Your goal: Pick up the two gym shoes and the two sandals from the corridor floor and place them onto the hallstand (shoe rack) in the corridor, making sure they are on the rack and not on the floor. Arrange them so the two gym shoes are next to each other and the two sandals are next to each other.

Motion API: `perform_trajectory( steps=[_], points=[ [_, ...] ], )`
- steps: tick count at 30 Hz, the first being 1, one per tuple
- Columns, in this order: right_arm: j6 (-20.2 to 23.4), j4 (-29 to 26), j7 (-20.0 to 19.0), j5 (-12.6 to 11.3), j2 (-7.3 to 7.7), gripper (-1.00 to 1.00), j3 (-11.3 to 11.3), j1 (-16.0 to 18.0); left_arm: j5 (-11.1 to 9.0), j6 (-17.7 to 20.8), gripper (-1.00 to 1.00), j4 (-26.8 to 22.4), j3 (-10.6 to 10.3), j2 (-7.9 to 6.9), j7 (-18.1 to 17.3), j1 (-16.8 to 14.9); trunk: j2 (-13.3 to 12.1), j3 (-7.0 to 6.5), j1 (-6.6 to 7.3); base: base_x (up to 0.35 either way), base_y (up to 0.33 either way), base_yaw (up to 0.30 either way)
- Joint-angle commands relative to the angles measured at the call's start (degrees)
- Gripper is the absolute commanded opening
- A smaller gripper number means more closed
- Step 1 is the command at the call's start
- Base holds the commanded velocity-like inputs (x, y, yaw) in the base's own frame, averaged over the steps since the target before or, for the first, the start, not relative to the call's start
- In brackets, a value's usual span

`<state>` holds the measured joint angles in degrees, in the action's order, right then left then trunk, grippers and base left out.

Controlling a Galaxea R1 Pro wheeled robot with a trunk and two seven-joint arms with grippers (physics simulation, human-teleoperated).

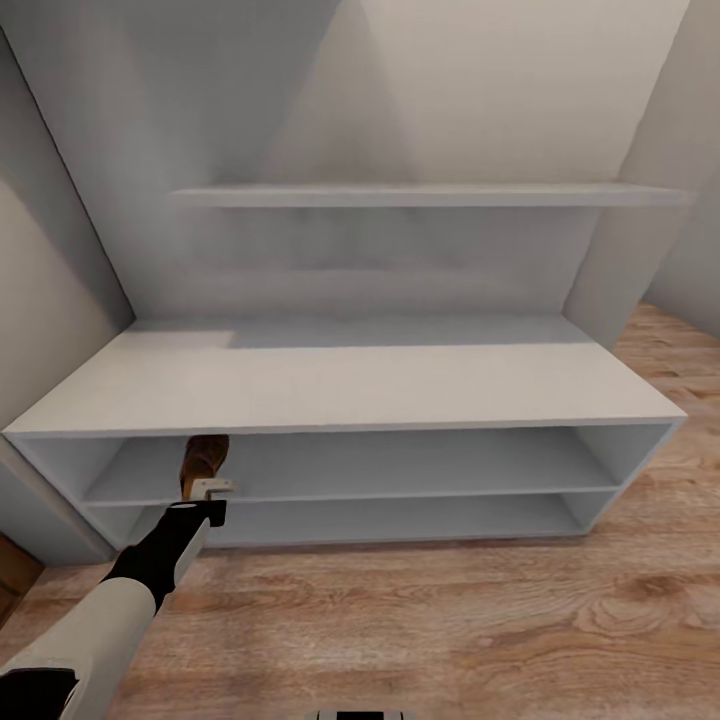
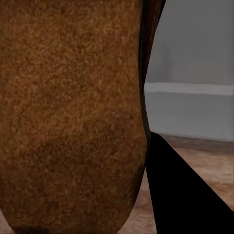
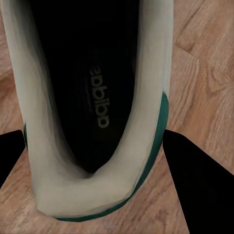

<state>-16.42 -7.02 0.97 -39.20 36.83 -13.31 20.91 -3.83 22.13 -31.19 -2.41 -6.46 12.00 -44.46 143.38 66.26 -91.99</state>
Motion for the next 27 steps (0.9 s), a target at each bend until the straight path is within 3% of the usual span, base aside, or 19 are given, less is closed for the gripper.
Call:
perform_trajectory(
  steps=[1, 27],
  points=[
    [-0.10, -0.01, 0.07, -0.08, 0.00, -1.00, -0.05, 0.02, -0.22, 0.37, -1.00, -0.12, -0.25, -0.04, 0.25, -0.01, 0.02, 0.05, 0.01, 0.033, 0.000, 0.000],
    [-0.10, -0.01, 0.08, -0.08, 0.00, -1.00, -0.05, 0.02, -0.22, 0.35, -1.00, -0.19, -0.14, 0.04, 0.30, -0.01, 0.02, 0.05, 0.01, 0.186, 0.000, 0.000]
  ],
)
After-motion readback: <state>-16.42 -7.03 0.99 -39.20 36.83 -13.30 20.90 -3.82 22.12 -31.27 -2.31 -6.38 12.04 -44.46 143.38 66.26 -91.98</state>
